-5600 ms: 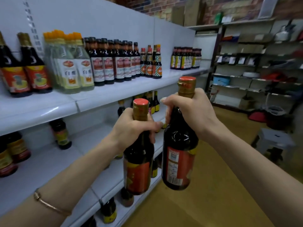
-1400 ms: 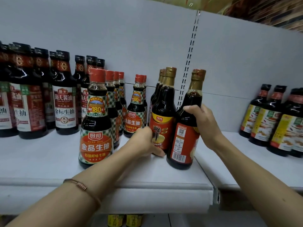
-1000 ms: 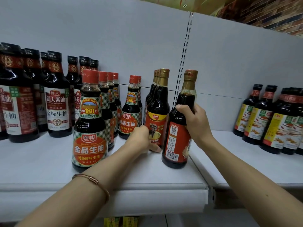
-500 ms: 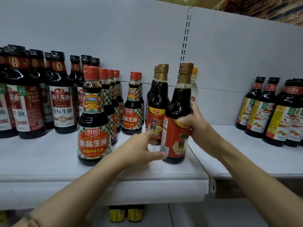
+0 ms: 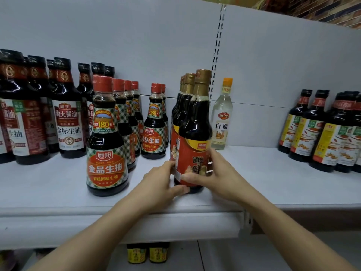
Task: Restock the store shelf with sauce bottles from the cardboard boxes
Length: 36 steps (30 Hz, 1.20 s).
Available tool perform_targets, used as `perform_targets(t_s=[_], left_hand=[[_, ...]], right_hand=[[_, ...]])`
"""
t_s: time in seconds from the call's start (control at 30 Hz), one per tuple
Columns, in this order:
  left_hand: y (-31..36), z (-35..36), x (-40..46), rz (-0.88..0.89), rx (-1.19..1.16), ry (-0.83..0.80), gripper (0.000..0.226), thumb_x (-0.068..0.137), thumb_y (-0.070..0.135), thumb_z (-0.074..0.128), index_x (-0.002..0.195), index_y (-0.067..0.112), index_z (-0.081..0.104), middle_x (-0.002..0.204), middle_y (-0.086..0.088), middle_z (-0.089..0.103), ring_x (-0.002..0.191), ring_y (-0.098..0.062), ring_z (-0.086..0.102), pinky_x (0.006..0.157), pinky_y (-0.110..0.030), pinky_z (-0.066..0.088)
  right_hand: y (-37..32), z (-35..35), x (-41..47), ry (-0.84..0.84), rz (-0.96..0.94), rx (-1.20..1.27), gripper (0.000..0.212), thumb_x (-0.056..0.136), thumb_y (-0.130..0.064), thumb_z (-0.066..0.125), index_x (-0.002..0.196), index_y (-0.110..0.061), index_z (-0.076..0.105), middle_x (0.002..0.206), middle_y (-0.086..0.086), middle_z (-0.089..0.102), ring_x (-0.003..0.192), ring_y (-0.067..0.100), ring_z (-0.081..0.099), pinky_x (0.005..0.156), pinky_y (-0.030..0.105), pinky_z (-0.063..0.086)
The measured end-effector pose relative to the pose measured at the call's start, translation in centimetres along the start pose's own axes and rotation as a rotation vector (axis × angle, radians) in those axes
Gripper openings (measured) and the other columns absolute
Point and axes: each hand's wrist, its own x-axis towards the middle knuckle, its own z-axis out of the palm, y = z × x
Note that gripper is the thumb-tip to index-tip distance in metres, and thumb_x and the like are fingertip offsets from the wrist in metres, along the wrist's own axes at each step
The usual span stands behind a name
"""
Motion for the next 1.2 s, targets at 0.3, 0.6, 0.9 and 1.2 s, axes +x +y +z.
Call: perform_targets(t_s=[0.3, 0.6, 0.9, 1.2], left_hand=[[-0.4, 0.5, 0.1, -0.029, -0.066, 0.068, 0.069, 0.076, 0.047, 0.076, 0.131, 0.027, 0.040, 0.124, 0.011, 0.062, 0.110, -0.013, 0.059, 0.097, -0.035, 0.049], [-1.7, 1.2, 1.3, -0.026, -0.060, 0.034, 0.048, 0.093, 0.033, 0.058, 0.135, 0.021, 0.035, 0.136, -0.001, 0.054, 0.120, -0.019, 0.053, 0.102, -0.038, 0.045], [-1.7, 1.2, 1.3, 0.015, -0.071, 0.048, 0.051, 0.094, 0.028, 0.059, 0.139, 0.021, 0.035, 0.138, 0.001, 0.053, 0.122, -0.017, 0.052, 0.103, -0.027, 0.042], [-1.4, 1.0, 0.7, -0.037, 0.065, 0.129, 0.050, 0.089, 0.035, 0.063, 0.133, 0.017, 0.044, 0.127, -0.004, 0.061, 0.110, -0.021, 0.059, 0.094, -0.033, 0.049]], right_hand=[[0.3, 2.8, 0.3, 0.204, -0.044, -0.022, 0.090, 0.063, -0.057, 0.082, 0.135, -0.029, 0.036, 0.126, -0.009, 0.047, 0.112, 0.008, 0.053, 0.094, 0.033, 0.052], [-0.4, 3.2, 0.4, 0.172, -0.030, -0.072, 0.079, 0.074, -0.058, 0.070, 0.137, -0.025, 0.035, 0.121, -0.004, 0.043, 0.111, 0.012, 0.051, 0.094, 0.031, 0.047], [-0.5, 3.3, 0.1, 0.178, -0.038, -0.085, 0.080, 0.075, -0.059, 0.070, 0.138, -0.026, 0.034, 0.122, -0.004, 0.043, 0.114, 0.014, 0.053, 0.097, 0.036, 0.049], [-0.1, 3.3, 0.2, 0.172, -0.056, -0.097, 0.079, 0.076, -0.058, 0.071, 0.138, -0.023, 0.037, 0.124, -0.001, 0.046, 0.115, 0.016, 0.052, 0.096, 0.033, 0.047]])
